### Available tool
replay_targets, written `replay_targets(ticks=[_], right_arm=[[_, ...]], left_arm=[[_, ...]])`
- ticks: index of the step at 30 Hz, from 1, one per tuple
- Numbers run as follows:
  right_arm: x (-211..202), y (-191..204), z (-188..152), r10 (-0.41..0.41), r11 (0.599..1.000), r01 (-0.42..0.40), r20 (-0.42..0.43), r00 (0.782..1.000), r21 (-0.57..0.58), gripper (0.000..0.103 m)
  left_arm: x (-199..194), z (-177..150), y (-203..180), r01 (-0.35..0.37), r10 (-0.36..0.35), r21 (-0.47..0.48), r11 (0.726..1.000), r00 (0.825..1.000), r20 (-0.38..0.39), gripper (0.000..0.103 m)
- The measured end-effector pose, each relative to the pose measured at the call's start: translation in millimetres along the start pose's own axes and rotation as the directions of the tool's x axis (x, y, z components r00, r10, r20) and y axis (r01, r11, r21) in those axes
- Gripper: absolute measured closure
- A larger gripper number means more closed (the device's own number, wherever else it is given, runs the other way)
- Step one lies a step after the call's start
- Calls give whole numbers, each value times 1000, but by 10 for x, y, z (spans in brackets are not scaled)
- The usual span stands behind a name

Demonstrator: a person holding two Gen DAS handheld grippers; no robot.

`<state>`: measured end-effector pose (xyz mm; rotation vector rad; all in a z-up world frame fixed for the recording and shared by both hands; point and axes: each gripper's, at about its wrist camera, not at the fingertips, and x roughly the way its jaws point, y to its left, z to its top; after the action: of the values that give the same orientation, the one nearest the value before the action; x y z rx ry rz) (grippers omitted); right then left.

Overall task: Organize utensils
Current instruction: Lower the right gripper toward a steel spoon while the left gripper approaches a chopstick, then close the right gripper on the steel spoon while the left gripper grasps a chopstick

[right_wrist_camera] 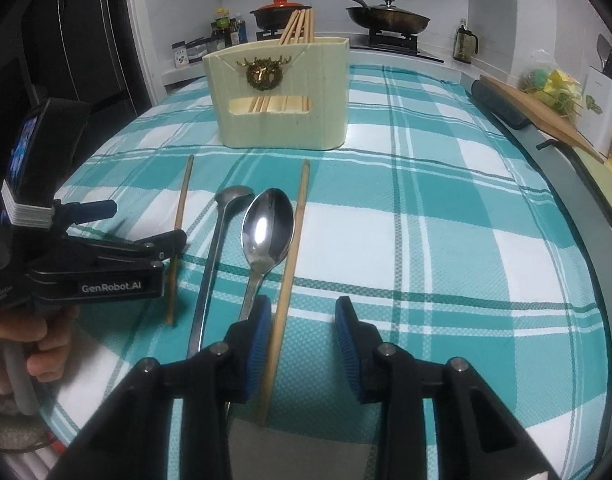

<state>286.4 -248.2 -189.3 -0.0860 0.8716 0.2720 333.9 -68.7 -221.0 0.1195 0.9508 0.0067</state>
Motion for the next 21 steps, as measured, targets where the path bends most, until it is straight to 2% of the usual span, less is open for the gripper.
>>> replay_targets(ticks=[4, 9, 13, 16, 17, 20, 21], right_arm=[[196, 72, 30, -14, 999, 12, -52, 999, -33, 71], [295, 31, 102, -59, 998, 57, -66, 996, -34, 84], [305, -111, 135, -112, 993, 113, -74, 991, 13, 84], [276, -149, 122, -121, 992, 123, -87, 989, 22, 84], [260, -156, 115, -118, 992, 121, -88, 989, 27, 80], [135, -117, 87, -91, 995, 94, -75, 993, 34, 79], [85, -89, 81, -62, 997, 65, -63, 996, 39, 79]], left_arm=[[21, -37, 91, 30, -30, -26, 999, 1000, -8, 0], [18, -74, 165, 53, -53, -43, 998, 998, -13, 0], [11, -76, 234, 67, -69, -55, 996, 997, -22, 0], [16, -17, 241, 62, -62, -20, 998, 998, -20, 1], [24, 10, 239, 56, -56, -6, 998, 998, -17, 1], [79, 81, 241, 73, -73, 11, 997, 997, -23, 1], [89, 93, 242, 83, -83, 6, 997, 996, -25, 7]])
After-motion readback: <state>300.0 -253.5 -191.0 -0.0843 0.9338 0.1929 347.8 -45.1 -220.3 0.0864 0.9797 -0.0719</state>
